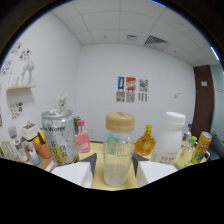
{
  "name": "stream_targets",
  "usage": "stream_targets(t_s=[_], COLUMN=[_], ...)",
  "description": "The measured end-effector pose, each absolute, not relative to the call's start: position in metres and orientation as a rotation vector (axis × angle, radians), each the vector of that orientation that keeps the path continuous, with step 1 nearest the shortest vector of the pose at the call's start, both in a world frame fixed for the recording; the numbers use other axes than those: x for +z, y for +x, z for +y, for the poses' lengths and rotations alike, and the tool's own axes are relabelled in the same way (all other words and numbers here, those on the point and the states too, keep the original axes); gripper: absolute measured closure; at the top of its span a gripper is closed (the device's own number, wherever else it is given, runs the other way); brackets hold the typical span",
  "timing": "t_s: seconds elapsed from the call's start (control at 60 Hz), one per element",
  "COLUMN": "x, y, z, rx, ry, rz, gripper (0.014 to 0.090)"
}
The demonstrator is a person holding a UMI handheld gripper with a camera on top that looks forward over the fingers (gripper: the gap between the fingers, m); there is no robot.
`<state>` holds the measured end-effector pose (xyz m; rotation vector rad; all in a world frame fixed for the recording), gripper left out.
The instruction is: Make me a cup of Mount Fuji.
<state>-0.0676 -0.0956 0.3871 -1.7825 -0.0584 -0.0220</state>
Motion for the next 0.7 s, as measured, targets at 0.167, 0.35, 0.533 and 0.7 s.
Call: stream_targets(t_s=[0.167,0.35,0.533,0.7], x=[0.389,0.391,0.423,0.412], y=[-0.065,-0.064,-0.062,-0.065], z=[-0.087,-0.09,-0.127,-0.184], rx=[-0.024,-0.003,-0.022,0.004], ry=[-1.738,-1.746,-1.676,-1.65], rz=[-0.035,-0.028,-0.029,-0.027], gripper=[0.0611,0.0631,0.0637,0.0637])
